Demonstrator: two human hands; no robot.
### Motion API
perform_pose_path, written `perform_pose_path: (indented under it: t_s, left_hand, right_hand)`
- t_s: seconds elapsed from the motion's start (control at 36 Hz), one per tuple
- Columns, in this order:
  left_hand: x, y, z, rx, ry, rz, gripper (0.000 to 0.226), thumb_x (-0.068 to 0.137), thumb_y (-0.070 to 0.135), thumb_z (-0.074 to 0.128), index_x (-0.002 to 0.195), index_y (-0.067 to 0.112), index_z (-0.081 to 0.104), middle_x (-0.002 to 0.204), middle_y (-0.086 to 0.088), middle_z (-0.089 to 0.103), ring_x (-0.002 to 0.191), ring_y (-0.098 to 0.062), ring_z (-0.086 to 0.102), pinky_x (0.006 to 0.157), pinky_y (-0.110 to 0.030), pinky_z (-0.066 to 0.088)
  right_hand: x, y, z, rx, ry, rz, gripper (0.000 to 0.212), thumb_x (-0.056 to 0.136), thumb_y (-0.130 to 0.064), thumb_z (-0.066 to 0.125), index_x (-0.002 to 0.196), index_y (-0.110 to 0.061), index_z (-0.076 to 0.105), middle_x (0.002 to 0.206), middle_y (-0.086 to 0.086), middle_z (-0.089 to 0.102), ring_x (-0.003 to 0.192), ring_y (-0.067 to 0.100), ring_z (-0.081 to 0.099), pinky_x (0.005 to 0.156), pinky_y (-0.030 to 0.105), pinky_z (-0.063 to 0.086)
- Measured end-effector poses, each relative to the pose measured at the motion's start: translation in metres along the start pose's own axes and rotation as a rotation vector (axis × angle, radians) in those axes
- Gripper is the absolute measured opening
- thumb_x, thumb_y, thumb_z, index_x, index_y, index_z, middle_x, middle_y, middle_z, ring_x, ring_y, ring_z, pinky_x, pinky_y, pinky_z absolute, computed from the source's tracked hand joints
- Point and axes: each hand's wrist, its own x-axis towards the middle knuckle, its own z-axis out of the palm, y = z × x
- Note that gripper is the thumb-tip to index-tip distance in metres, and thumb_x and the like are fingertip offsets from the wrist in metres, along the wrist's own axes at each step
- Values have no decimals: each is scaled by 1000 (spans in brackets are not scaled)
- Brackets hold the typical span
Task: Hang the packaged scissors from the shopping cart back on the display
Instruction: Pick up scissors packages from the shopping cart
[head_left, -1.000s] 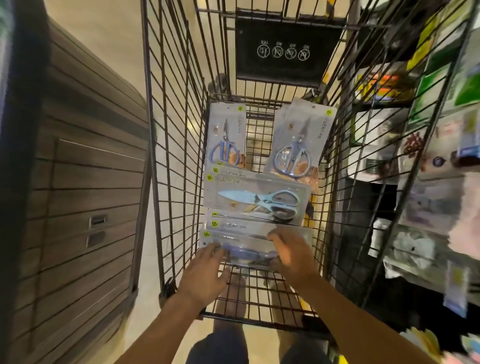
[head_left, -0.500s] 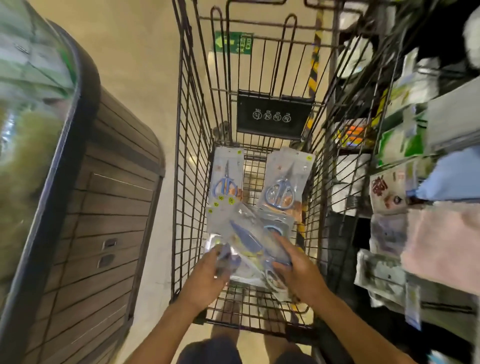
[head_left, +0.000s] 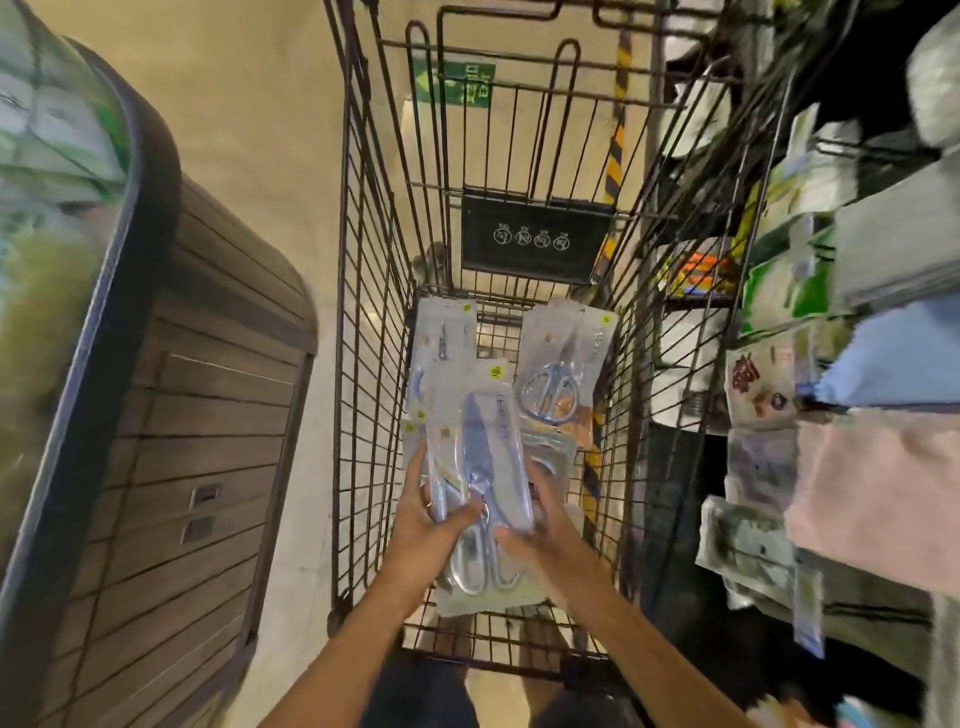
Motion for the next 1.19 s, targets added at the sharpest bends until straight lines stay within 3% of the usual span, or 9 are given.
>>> perform_pose_path:
  t_s: [0.06,0.14,0.33,0.42,0.61,0.75,0.94,1.11,1.19]
  left_hand:
    - [4,-3,-4,-2,15,-1,94,79,6,82,148,47,34,134,8,64,121,-15,64,101,-50,53]
    - [10,-7,-12,-17,71,21,91,83,-6,73,152,39,32,138,8,59,126,-18,60,96,-45,57]
    - [29,-20,-31,114,52,103,94,91,-8,64,154,46,21,139,35,49,130,5,51,100,-29,53]
    - [39,-28,-33,160,51,105,94,92,-5,63,154,48,16,131,51,42,121,25,44,95,-8,47]
    - [52,-41,-40,231,49,124,95,93,-3,64,159,39,11,138,52,34,130,23,37,99,-4,40]
    - [53,-40,-43,203,38,157,92,92,-9,63,160,30,15,149,39,34,139,15,32,104,-2,33]
    - [50,-27,-45,212,-4,191,90,91,-12,60,158,29,16,150,39,35,141,13,30,104,-3,33]
    - [44,2,-54,298,-48,179,97,91,-3,65,156,48,13,157,25,34,145,0,33,116,-36,38]
    - [34,28,-53,321,-62,228,97,91,-4,65,156,48,15,156,26,36,145,1,33,116,-28,36]
  right_hand:
    - [6,17,-5,-23,-8,83,71,94,9,60,142,-38,38,113,-7,72,107,12,69,85,25,57]
    - [17,32,-16,-254,-8,154,77,90,-12,71,140,-60,37,118,-15,59,111,13,60,98,42,55]
    - [73,49,-38,-823,93,-51,69,92,-19,67,152,-29,35,142,0,46,130,20,46,110,32,41]
    - [102,59,-32,-951,117,-139,75,84,-18,74,150,-25,39,140,1,48,127,21,46,106,39,46]
    - [140,70,-18,-1308,97,-86,77,88,-21,70,151,-35,28,140,-3,47,124,23,53,78,42,58]
    - [153,76,-25,-1287,-2,-68,76,92,-10,63,153,-35,26,141,3,51,127,27,52,93,46,55]
    - [147,70,-27,-1381,-93,-145,102,89,-7,70,154,-39,-3,134,6,49,115,28,59,84,49,58]
    - [120,43,-47,-1141,78,-240,96,74,-9,85,153,-31,36,133,-1,65,89,19,73,66,33,62]
    - [97,9,-58,-965,114,-170,83,91,-15,71,155,-44,26,145,-4,56,108,20,69,88,38,59]
